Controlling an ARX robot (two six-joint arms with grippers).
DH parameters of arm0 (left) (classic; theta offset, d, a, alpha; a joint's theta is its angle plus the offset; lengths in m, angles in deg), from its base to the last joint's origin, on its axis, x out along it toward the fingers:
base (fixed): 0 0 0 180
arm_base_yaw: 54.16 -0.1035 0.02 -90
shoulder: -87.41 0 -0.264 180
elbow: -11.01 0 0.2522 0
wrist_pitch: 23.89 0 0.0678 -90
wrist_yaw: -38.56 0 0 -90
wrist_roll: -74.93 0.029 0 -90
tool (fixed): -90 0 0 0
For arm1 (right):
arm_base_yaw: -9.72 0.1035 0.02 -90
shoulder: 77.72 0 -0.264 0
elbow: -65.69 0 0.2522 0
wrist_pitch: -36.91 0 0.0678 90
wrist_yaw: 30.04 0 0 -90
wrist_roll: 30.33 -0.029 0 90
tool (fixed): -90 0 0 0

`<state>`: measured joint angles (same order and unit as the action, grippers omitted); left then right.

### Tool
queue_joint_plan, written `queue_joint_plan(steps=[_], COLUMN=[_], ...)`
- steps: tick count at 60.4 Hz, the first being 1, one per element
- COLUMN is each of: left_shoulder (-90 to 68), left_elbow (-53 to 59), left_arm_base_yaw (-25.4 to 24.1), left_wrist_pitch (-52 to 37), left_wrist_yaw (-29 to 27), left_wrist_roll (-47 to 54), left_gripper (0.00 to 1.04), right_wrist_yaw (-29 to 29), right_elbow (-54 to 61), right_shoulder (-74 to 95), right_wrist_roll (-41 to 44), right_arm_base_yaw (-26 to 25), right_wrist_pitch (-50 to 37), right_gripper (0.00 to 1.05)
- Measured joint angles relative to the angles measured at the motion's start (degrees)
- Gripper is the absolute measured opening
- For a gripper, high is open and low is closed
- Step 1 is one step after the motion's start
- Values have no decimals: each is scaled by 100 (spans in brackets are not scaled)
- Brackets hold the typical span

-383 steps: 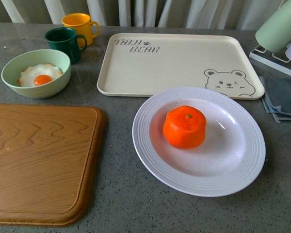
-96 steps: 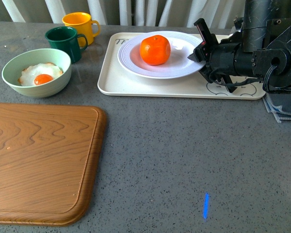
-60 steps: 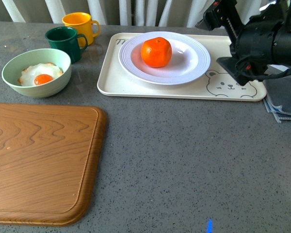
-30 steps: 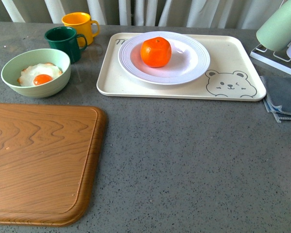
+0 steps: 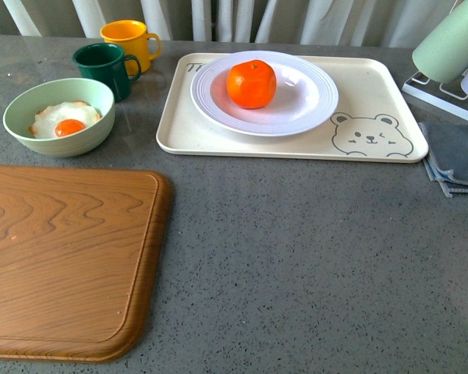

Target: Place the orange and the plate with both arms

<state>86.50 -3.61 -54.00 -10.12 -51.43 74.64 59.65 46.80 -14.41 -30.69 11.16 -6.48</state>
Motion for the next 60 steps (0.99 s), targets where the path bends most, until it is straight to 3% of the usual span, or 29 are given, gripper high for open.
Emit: queue_joint_plan(steps=[60], left_shoulder=[0], left_elbow=[0], left_arm_base_yaw=[0], left_wrist_pitch=[0], left_wrist_yaw=[0], left_wrist_roll=[0], left_gripper=[96], right_wrist_yaw=[33], right_elbow=[393], right_shoulder=[-4006], right_wrist_roll=[0], right_arm_base_yaw=[-125], right_wrist_pitch=[3401], right_gripper=[2])
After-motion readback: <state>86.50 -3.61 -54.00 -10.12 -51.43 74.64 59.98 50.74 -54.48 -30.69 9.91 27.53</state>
